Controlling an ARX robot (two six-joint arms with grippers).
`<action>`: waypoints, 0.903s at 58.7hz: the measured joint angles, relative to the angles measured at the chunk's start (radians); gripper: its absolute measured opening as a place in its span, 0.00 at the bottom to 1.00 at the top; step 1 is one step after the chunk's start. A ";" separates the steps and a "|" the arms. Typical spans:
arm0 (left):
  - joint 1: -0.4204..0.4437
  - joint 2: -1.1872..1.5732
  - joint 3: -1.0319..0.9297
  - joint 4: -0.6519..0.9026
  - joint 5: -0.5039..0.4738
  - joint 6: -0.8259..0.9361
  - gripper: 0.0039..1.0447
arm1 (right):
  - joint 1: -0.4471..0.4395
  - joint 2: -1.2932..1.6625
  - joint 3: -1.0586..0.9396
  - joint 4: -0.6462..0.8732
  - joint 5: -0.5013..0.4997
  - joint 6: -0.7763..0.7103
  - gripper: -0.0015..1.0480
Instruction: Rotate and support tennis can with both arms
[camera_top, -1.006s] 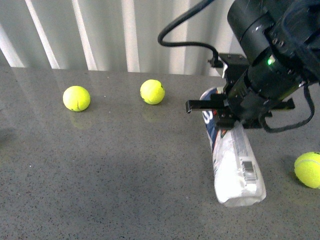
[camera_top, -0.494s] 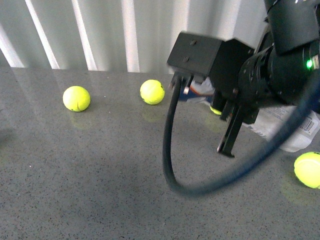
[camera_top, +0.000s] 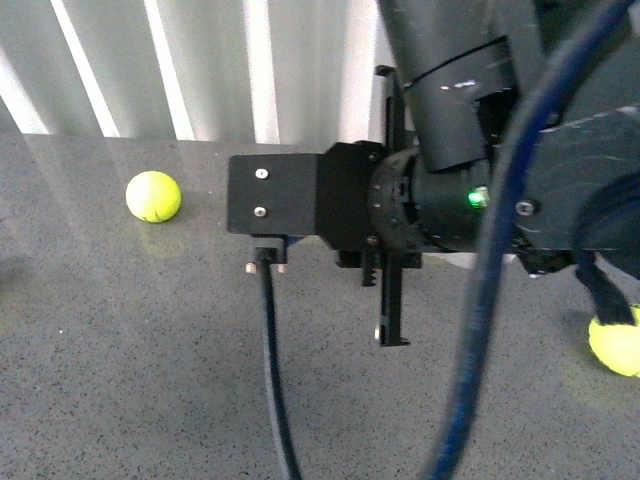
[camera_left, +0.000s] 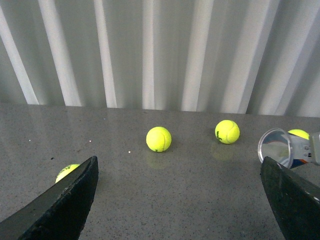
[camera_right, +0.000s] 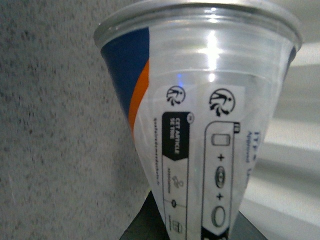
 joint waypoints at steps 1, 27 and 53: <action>0.000 0.000 0.000 0.000 0.000 0.000 0.94 | 0.007 0.011 0.014 -0.002 -0.002 0.008 0.05; 0.000 0.000 0.000 0.000 0.000 0.000 0.94 | 0.088 0.195 0.206 -0.140 -0.048 0.159 0.05; 0.000 0.000 0.000 0.000 0.000 0.000 0.94 | 0.097 0.245 0.210 -0.221 -0.092 0.252 0.05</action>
